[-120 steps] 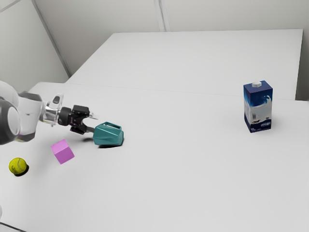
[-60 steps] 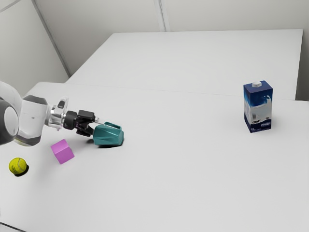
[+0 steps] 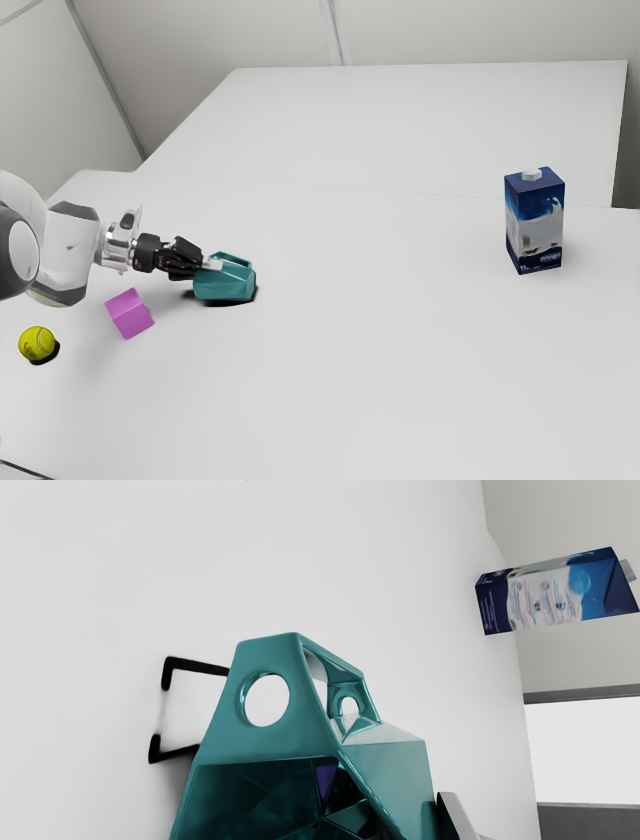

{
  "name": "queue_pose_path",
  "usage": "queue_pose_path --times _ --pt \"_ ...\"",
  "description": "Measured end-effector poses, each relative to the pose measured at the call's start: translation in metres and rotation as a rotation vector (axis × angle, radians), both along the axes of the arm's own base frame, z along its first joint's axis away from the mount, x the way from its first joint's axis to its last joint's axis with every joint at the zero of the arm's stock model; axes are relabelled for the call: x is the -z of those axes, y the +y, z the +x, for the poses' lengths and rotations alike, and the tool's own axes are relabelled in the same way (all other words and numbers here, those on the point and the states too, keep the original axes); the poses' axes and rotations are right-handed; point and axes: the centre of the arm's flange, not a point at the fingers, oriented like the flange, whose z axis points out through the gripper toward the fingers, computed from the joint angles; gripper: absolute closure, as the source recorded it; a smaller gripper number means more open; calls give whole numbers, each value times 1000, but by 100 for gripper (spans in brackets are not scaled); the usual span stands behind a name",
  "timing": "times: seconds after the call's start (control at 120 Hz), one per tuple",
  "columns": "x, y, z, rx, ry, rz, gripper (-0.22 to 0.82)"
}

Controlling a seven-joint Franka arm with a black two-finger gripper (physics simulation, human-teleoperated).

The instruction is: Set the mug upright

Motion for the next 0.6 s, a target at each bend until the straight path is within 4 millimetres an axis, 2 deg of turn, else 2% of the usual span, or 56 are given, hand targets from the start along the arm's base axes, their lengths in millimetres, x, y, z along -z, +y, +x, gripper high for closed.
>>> queue_pose_path --times 0.133,0.267,0.3,0.4,0.458,0.542,0.6 --pt "-8 -6 4 12 -15 3 74" --pt "-42 -32 18 63 -70 6 76" --pt "-57 -35 26 83 -91 24 77" --pt "-126 -39 60 193 -169 178 77" --pt "-164 -47 80 281 -196 309 77" --pt "-211 -81 103 444 -208 560 78" --pt "-224 -105 113 538 -191 747 78"
